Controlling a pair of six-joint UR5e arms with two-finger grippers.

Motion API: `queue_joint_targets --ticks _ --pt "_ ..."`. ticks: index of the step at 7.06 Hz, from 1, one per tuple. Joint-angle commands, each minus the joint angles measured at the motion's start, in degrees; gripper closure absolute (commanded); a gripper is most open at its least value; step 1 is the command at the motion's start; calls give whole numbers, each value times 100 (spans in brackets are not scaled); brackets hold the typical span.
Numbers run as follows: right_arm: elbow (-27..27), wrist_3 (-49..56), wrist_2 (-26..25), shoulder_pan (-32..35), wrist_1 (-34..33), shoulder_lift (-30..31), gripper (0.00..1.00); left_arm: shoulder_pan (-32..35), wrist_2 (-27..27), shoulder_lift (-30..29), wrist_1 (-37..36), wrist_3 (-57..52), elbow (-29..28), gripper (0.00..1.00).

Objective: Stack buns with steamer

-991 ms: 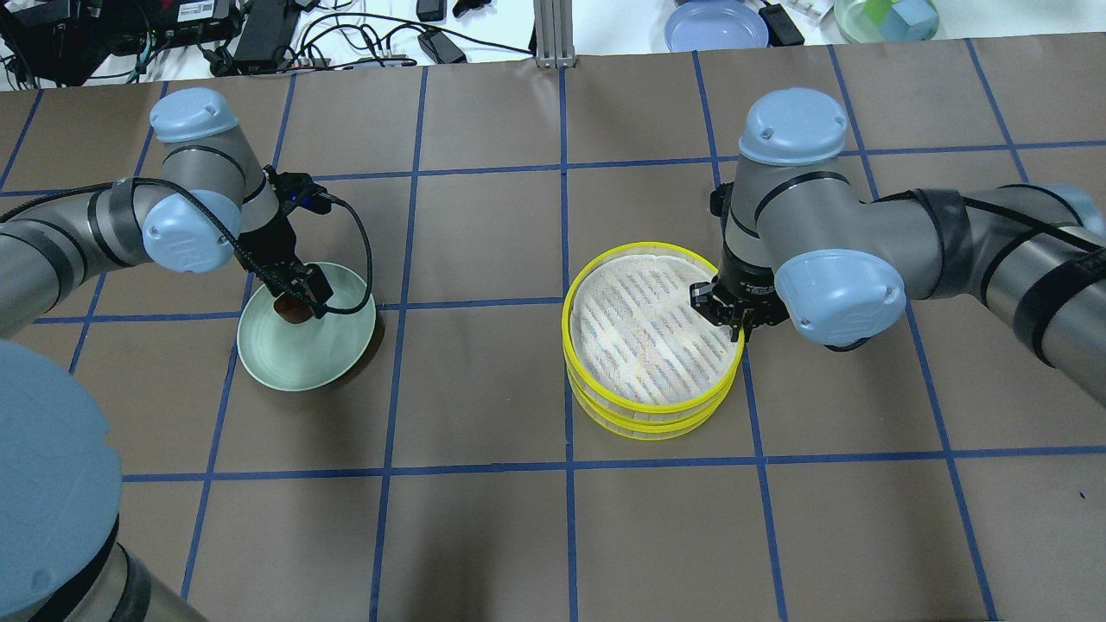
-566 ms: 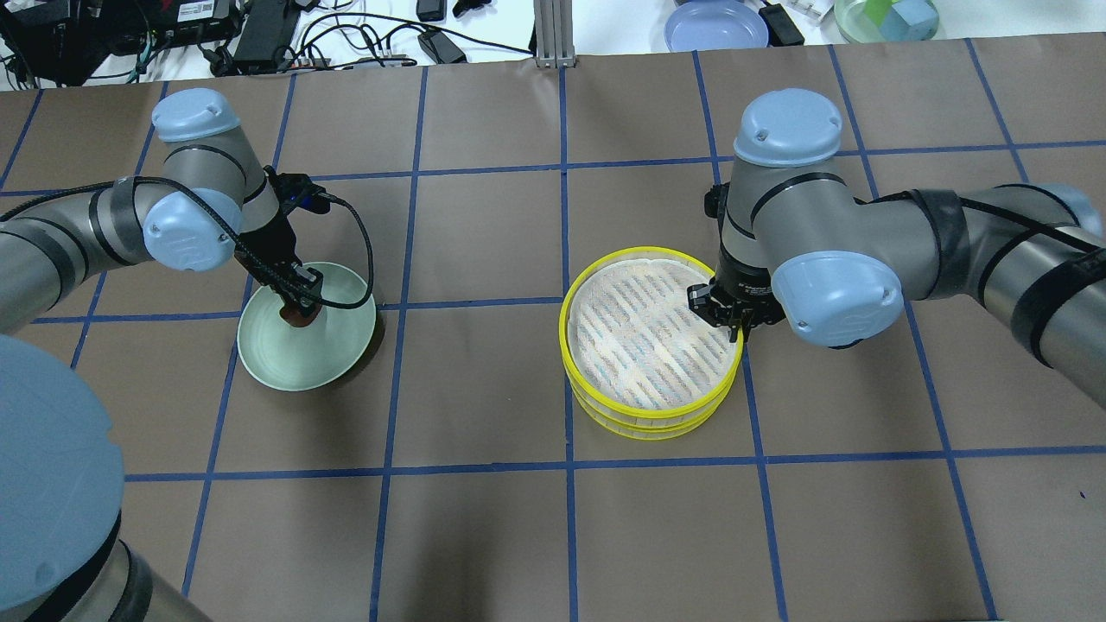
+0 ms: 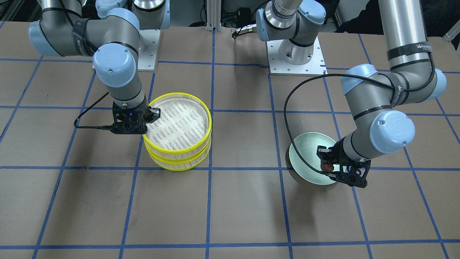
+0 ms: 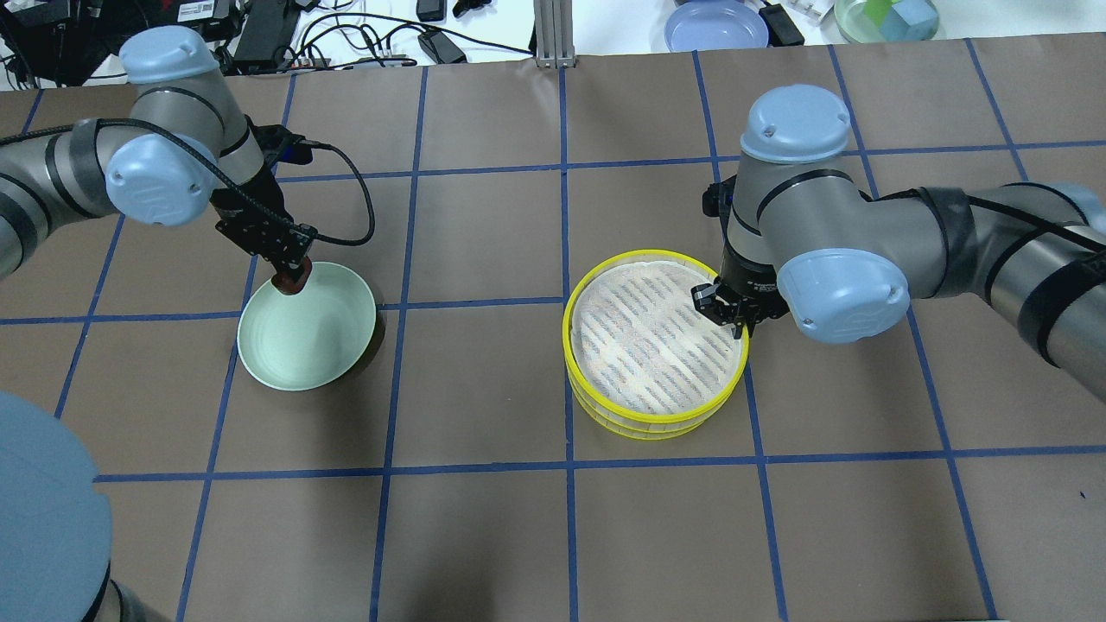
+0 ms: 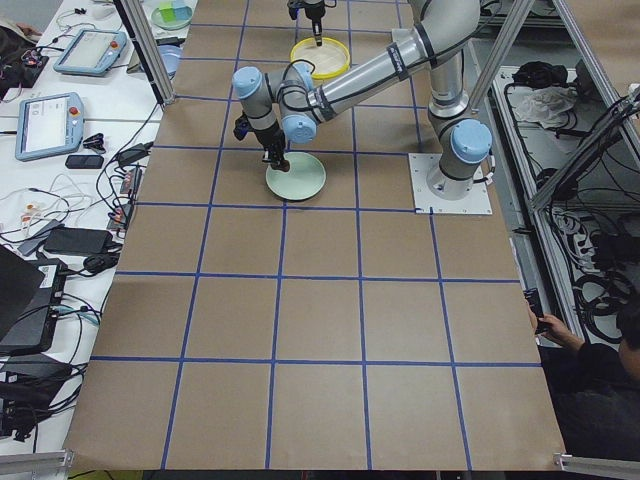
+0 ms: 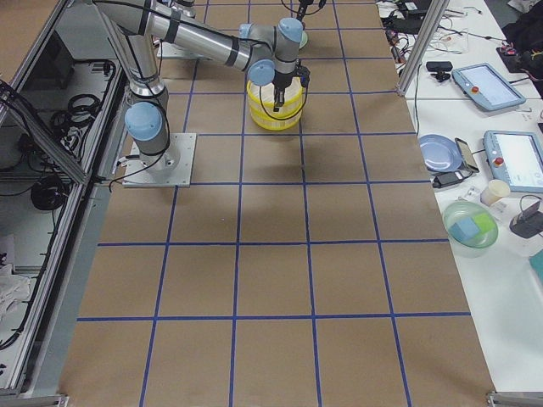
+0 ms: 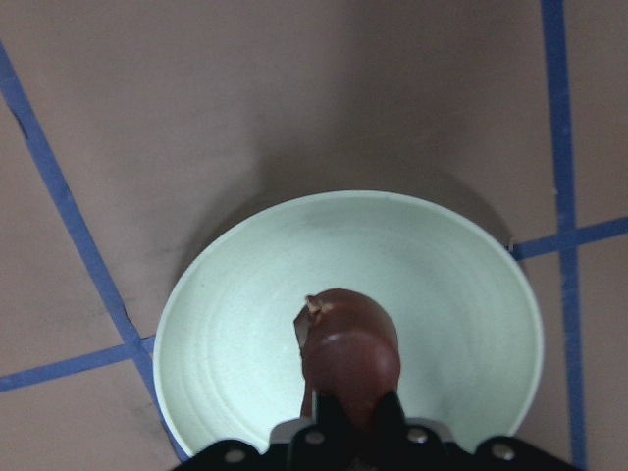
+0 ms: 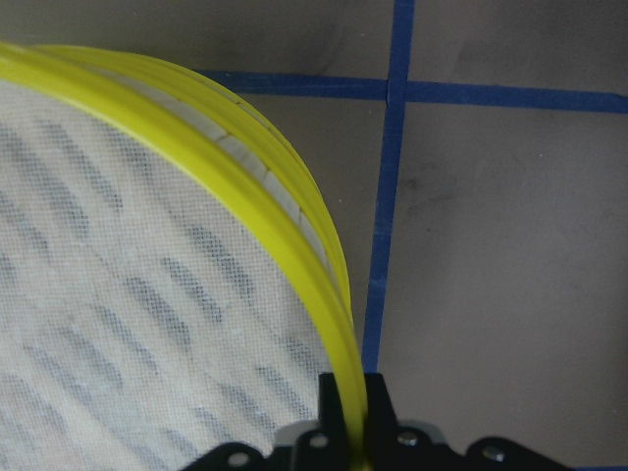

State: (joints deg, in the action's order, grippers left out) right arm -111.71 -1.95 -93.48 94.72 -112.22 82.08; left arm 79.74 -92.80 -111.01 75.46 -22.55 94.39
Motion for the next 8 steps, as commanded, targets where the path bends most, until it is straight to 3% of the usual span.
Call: queue_joint_targets --ticks 1,3,6,8 --pt "0 54 49 -76 -1 -34 100 312 620 376 408 1194 -157 100" --pt "18 -7 85 -76 -28 -70 100 935 728 597 408 2373 -157 100" --pt "-17 -7 58 -76 -37 -87 100 1507 1526 878 408 3568 -157 100" --pt "-9 -7 -11 -76 16 -184 100 2139 1545 879 347 4465 -157 100"
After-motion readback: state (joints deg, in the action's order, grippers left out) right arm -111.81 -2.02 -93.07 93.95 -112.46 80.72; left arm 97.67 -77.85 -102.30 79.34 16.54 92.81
